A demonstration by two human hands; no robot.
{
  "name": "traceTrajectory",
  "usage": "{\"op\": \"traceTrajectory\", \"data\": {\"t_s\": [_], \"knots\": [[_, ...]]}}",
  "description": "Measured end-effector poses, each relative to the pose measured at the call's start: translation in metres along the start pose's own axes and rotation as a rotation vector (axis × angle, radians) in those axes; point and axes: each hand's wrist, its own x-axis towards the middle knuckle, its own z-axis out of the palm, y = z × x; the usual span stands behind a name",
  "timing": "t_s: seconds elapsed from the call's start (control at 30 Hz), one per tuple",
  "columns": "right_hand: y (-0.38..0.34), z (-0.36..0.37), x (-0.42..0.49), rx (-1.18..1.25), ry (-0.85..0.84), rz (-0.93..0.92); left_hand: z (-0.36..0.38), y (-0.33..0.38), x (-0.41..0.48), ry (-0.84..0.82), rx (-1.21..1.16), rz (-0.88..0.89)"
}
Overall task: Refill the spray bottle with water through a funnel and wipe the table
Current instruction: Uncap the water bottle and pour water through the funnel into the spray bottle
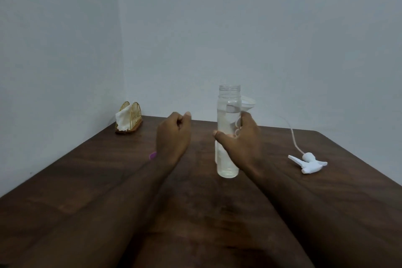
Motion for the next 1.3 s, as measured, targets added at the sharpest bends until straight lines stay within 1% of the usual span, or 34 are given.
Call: {"op": "traceTrajectory", "data": {"t_s": [0.07, 0.17, 0.27, 0.37, 0.53, 0.63, 0.73, 0.83, 0.93, 1.03, 1.3], "knots": [[0.006, -0.020, 0.004, -0.032, 0.015, -0.015, 0.016, 0.021, 0.010, -0.041, -0.117, -0.076], [0.014, -0.047, 0.008, -0.128, 0.017, -0.016, 0.039, 0.045, 0.033, -0.115, -0.266, -0.274], [0.025, -0.073, 0.015, -0.246, 0.019, -0.032, 0.055, 0.057, 0.052, -0.168, -0.324, -0.418], [0.037, -0.088, 0.020, -0.342, -0.008, -0.033, 0.065, 0.058, 0.055, -0.211, -0.348, -0.483], [0.050, -0.108, 0.033, -0.439, -0.059, -0.019, 0.068, 0.061, 0.053, -0.230, -0.431, -0.494], [0.066, -0.111, 0.049, -0.481, -0.063, 0.012, 0.084, 0.057, 0.056, -0.268, -0.501, -0.522], [0.066, -0.112, 0.051, -0.530, -0.108, 0.011, 0.083, 0.058, 0.051, -0.249, -0.520, -0.530], [0.063, -0.108, 0.059, -0.572, -0.155, -0.019, 0.086, 0.055, 0.053, -0.238, -0.521, -0.549], [0.057, -0.106, 0.066, -0.588, -0.173, -0.057, 0.086, 0.052, 0.052, -0.242, -0.593, -0.569], [0.052, -0.107, 0.070, -0.607, -0.181, -0.082, 0.084, 0.052, 0.051, -0.237, -0.664, -0.574], [0.050, -0.112, 0.077, -0.709, -0.200, -0.179, 0.080, 0.054, 0.050, -0.240, -0.717, -0.564]]}}
